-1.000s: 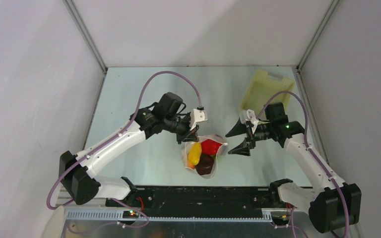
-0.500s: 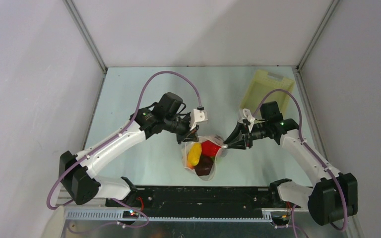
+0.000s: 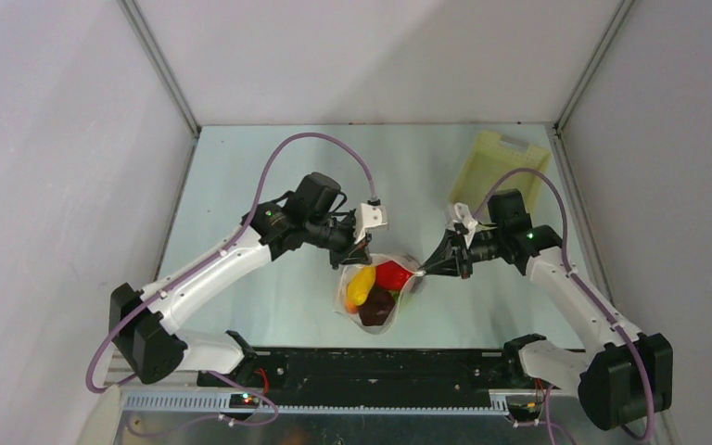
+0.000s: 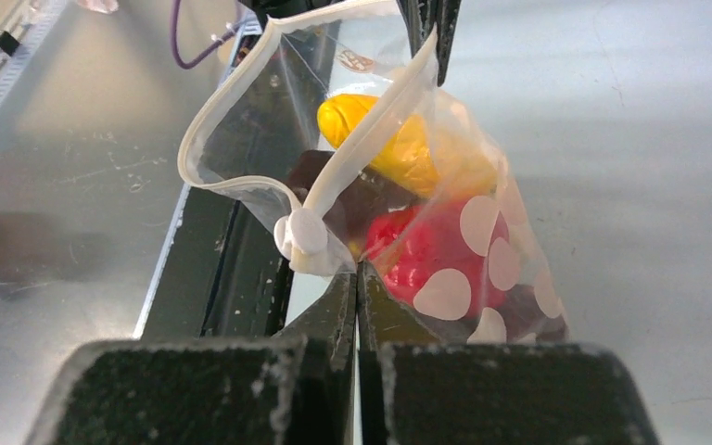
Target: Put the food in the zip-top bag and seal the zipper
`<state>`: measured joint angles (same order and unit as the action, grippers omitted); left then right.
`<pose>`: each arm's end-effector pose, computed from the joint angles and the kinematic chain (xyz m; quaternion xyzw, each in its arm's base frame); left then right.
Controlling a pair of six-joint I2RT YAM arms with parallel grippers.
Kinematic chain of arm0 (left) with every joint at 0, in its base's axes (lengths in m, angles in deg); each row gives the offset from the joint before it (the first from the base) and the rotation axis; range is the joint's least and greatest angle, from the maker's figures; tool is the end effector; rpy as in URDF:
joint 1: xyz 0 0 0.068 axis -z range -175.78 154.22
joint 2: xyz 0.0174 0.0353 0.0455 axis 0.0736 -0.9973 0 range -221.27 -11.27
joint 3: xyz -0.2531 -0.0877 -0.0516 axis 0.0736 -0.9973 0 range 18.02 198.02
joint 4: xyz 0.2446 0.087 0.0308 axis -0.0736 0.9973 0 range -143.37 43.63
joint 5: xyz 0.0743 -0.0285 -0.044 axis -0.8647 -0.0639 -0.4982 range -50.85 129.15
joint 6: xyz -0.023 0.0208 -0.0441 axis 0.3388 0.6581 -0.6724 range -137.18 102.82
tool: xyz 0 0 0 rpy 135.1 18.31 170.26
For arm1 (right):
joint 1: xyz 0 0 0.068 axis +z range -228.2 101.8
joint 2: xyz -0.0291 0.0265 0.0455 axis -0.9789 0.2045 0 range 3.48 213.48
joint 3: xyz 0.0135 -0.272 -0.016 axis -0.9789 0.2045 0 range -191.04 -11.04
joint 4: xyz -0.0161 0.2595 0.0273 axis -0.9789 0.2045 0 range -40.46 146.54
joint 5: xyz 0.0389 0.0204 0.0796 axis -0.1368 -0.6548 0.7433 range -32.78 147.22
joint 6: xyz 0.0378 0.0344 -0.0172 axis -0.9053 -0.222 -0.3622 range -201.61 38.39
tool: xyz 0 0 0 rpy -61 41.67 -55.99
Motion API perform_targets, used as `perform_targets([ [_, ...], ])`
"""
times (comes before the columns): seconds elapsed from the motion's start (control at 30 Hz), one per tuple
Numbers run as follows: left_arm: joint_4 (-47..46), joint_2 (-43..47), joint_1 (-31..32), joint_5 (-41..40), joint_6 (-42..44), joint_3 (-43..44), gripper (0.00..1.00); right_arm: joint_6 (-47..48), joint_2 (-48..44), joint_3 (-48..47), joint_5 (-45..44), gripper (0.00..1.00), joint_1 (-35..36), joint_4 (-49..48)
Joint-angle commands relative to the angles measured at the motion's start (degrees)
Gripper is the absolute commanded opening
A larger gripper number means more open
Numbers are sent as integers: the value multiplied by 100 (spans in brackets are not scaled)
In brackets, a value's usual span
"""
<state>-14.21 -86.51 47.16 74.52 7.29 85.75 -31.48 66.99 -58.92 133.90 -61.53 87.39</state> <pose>0.1866 -0.2018 0.3213 0.5847 0.6743 -0.3351 0.3019 0.1848 0.0915 0.2755 -0.5723 0.5148 0.4934 0.4050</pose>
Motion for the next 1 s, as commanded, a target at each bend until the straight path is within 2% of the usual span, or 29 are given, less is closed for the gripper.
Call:
perform_targets([
  [0.0,-237,262,-42,125,-46,12,2,-2006,-424,192,-1347,0,307,-1705],
  [0.07,-358,354,-40,98,-150,-59,11,-2610,-608,310,-1906,0,487,-2196],
  [0.1,-462,384,-40,32,-247,-85,21,-2896,-667,330,-1940,0,505,-2381],
  [0.27,-666,774,-45,27,-408,-228,47,-4149,-1199,356,-2549,0,872,-2915],
  [0.3,-722,845,-43,43,-439,-261,57,-4448,-1274,357,-2648,0,956,-2996],
  [0.33,-889,998,-38,-14,-517,-341,86,-4795,-1401,351,-2803,0,1145,-3043],
  [0.4,-1129,1238,-40,-104,-630,-460,96,-5455,-1560,351,-2973,0,1319,-3205],
  [0.53,-1521,1618,-37,-262,-871,-587,100,-6696,-1709,334,-2980,0,1419,-3499],
  [0.6,-1631,1743,-32,-270,-959,-579,100,-6891,-1788,295,-3144,0,1546,-3393],
  [0.73,-1924,1946,-28,-114,-1264,-579,100,-7020,-1871,141,-3626,0,1900,-2887],
  [0.83,-2152,1963,-26,416,-1443,-597,100,-6993,-1860,79,-3795,0,2066,-2807],
  [0.97,-2221,1785,66,689,-1453,-600,100,-7020,-1862,77,-3858,0,2182,-2798],
])
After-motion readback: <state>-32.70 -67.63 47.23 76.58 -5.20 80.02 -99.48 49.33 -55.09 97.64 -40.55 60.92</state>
